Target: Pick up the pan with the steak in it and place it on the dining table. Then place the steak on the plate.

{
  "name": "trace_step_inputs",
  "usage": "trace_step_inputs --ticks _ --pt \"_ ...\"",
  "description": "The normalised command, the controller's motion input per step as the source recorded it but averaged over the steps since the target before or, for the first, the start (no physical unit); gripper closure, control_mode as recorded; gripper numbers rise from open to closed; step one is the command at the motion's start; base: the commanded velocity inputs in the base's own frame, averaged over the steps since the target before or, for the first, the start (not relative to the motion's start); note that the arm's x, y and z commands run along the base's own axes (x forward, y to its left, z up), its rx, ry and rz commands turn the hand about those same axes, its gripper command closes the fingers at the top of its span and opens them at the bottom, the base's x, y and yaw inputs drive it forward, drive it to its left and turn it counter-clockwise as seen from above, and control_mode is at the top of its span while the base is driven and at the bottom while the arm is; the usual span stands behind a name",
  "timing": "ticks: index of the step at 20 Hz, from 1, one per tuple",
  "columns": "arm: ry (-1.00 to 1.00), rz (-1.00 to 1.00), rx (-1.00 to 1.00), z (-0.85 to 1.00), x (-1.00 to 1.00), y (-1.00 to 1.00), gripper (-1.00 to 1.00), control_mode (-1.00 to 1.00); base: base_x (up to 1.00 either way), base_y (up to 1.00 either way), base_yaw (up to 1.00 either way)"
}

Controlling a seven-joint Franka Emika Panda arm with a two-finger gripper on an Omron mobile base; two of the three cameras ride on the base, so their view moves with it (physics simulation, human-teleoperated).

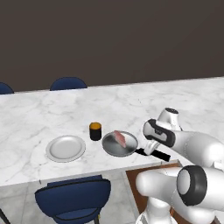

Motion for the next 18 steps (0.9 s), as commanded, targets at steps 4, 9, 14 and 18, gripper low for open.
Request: trace_step_inputs --ticks 4,9,14,18 --pt "0.05 -0.12 0.0 0.53 0.19 0.13 -1.0 -1.0 0.0 0.0 0.0" --pt "0.03 -0.12 0.0 0.45 0.1 0.19 -1.0 -1.0 0.0 0.0 0.0" --pt "0.0 -0.12 0.0 0.2 0.14 0.26 -1.0 -1.0 0.0 0.0 0.0" --pt "-0.01 -0.11 0.02 0.0 0.02 0.35 -1.0 -1.0 0.0 0.0 0.0"
